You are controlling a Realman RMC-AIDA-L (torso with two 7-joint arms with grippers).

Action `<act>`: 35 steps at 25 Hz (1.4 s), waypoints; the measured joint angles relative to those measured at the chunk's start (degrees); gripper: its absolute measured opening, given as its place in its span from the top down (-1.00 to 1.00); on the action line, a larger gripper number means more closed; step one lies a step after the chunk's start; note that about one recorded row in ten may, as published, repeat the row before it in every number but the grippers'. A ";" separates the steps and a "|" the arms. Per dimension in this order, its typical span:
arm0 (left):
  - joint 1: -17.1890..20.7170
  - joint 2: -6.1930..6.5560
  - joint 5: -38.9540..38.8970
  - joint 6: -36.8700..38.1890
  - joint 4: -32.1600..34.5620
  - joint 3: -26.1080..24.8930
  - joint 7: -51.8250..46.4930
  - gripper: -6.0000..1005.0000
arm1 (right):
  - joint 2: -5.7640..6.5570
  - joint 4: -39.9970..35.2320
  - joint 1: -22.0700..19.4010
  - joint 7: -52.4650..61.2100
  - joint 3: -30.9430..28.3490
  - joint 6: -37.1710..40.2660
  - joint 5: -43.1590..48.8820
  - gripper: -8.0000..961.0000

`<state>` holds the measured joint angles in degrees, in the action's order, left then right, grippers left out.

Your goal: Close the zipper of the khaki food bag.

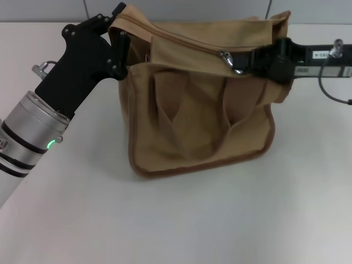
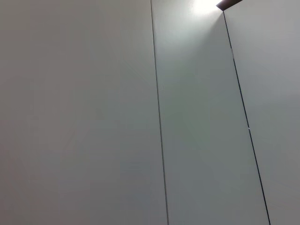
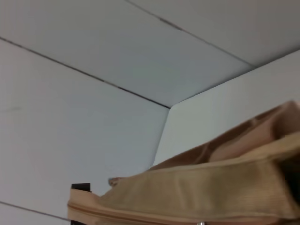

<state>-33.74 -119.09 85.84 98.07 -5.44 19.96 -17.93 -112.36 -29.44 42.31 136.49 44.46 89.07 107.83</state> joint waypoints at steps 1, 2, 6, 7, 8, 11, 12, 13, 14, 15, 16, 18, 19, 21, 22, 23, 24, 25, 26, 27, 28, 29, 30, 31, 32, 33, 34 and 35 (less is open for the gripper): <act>0.00 0.00 0.00 0.00 0.00 0.00 0.00 0.92 | 0.00 0.00 0.00 0.00 0.00 0.00 0.00 0.90; 0.00 0.00 0.00 0.00 0.00 -0.01 0.00 0.92 | 0.23 0.00 -1.15 0.00 -0.36 0.15 0.00 0.90; 0.00 0.01 -0.01 0.00 0.00 -0.07 0.00 0.92 | 0.57 -0.01 -2.85 0.00 -0.94 0.43 0.00 0.89; 0.01 0.01 -0.03 0.00 0.00 -0.10 0.00 0.92 | 0.63 -0.01 -3.47 -0.13 -1.61 0.74 0.00 0.89; 0.08 0.01 -0.06 0.00 -0.01 -0.12 0.00 0.92 | 0.69 -0.01 -4.09 -0.41 -2.55 1.18 0.01 0.89; 0.21 0.01 -0.09 0.01 -0.01 -0.13 0.00 0.92 | 0.83 0.00 -6.01 -1.66 -5.89 2.74 0.02 0.88; 0.21 0.01 -0.10 0.00 -0.01 -0.13 0.00 0.92 | 0.90 0.00 -6.54 -2.07 -6.95 3.24 0.02 0.88; 0.22 0.01 -0.12 -0.05 -0.01 -0.13 0.00 0.92 | 0.95 0.02 -7.08 -2.50 -8.12 3.89 0.02 0.87; 0.22 0.00 -0.13 -0.22 -0.01 -0.13 0.00 0.92 | 1.01 0.17 -8.13 -3.11 -11.26 5.45 0.02 0.87; 0.25 0.00 -0.14 -0.51 -0.04 -0.13 0.00 0.92 | 1.01 0.17 -8.13 -3.11 -11.26 5.45 0.02 0.87; 0.26 0.00 -0.14 -0.63 -0.07 -0.15 0.00 0.92 | 1.04 0.23 -8.68 -3.32 -12.92 6.43 0.03 0.87; 0.33 0.00 -0.14 -1.01 -0.19 -0.19 0.00 0.91 | 1.24 0.25 -10.09 -4.39 -16.82 8.86 0.03 0.86; 0.42 0.00 -0.17 -1.51 -0.20 -0.20 0.00 0.91 | 1.35 0.27 -11.66 -7.30 -21.25 11.57 -0.02 0.86; 0.44 0.00 -0.17 -1.73 -0.20 -0.19 0.00 0.91 | 1.31 0.35 -12.50 -9.42 -23.49 12.92 -0.21 0.86; 0.45 0.00 -0.17 -1.94 -0.19 -0.20 0.00 0.91 | 1.17 0.44 -13.25 -11.57 -25.25 14.03 -0.54 0.85; 0.45 0.00 -0.17 -2.30 -0.24 -0.19 0.00 0.91 | 0.94 0.47 -14.09 -13.75 -26.37 14.93 -1.13 0.85; 0.47 0.00 -0.16 -2.55 -0.32 -0.20 0.00 0.91 | 0.40 0.48 -15.77 -17.88 -27.35 16.02 -2.29 0.85; 0.49 0.00 -0.16 -2.73 -0.36 -0.30 0.02 0.91 | 0.40 0.48 -15.77 -17.88 -27.35 16.02 -2.29 0.85; 0.53 0.00 -0.17 -2.92 -0.38 -0.45 0.17 0.91 | 0.08 0.48 -16.41 -20.11 -27.47 16.43 -2.62 0.84; 0.57 -0.02 -0.17 -3.19 -0.39 -0.63 0.45 0.91 | -0.24 0.48 -16.83 -22.18 -27.54 16.87 -2.80 0.76; 0.61 -0.05 -0.11 -3.54 -0.26 -0.83 0.98 0.91 | -0.65 0.52 -17.18 -24.50 -27.62 17.31 -2.84 0.68; 0.58 -0.01 -0.05 -4.32 0.07 -0.92 1.23 0.91 | -1.46 0.57 -17.64 -28.56 -27.75 18.12 -2.88 0.59; 0.58 -0.01 -0.05 -4.32 0.07 -0.92 1.23 0.91 | -1.46 0.57 -17.64 -28.56 -27.75 18.12 -2.88 0.51; 0.55 0.02 -0.03 -4.77 0.33 -1.09 1.24 0.91 | -1.82 0.58 -17.79 -30.40 -27.74 18.35 -2.89 0.43; 0.48 0.11 -0.07 -5.89 0.96 -1.72 1.20 0.91 | -2.22 0.59 -17.91 -32.03 -27.68 18.53 -2.90 0.35; 0.47 0.12 -0.08 -7.73 1.61 -3.00 1.19 0.91 | -2.60 0.62 -17.95 -33.62 -27.59 18.64 -2.91 0.27; 0.51 0.14 -0.09 -9.39 2.17 -4.38 1.20 0.91 | -2.90 0.65 -17.97 -34.76 -27.53 18.71 -2.91 0.19; 0.74 0.14 -0.14 -11.49 2.55 -6.43 1.26 0.91 | -3.19 0.69 -17.96 -36.01 -27.46 18.78 -2.93 0.11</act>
<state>-33.01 -118.95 85.70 86.58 -2.88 13.54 -16.66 -115.56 -28.76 24.35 100.49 17.00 107.85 104.91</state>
